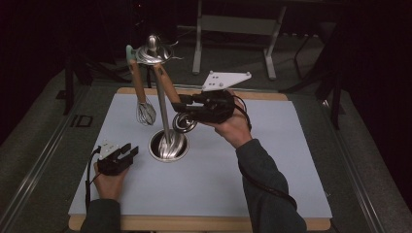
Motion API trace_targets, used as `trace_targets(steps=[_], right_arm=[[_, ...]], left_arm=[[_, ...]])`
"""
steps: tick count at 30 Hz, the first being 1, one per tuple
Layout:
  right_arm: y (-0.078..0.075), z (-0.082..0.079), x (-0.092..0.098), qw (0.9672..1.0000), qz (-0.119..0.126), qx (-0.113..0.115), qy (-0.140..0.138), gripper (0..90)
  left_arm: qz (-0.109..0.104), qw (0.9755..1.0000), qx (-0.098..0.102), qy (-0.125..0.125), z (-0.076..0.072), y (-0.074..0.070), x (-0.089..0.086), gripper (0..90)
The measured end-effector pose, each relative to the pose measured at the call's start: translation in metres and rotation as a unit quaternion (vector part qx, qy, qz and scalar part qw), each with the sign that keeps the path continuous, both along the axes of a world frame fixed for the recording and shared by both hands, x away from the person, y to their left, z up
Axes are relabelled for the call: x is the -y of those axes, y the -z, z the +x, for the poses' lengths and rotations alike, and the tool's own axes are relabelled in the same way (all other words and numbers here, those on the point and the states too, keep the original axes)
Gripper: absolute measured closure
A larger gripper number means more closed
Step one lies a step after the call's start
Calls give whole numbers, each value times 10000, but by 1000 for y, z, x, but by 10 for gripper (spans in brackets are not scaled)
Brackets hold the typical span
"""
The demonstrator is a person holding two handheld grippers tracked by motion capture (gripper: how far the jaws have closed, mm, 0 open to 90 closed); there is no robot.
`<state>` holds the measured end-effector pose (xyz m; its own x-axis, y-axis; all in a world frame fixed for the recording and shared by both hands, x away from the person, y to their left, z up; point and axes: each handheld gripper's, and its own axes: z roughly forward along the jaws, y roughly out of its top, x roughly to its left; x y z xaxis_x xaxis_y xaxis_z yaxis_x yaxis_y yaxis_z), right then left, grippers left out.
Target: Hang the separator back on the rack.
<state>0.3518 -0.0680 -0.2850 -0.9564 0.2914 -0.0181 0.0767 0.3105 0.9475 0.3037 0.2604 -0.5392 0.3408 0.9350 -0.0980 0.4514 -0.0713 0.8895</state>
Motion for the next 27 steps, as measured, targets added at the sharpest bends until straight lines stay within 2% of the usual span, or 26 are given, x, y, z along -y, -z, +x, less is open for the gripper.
trace_targets(steps=[27], right_arm=[[1, 8, -14, 9995, -5, -34, 320, 705]], left_arm=[[-24, 10000, 4, 1, 0, 0, 0, 622]])
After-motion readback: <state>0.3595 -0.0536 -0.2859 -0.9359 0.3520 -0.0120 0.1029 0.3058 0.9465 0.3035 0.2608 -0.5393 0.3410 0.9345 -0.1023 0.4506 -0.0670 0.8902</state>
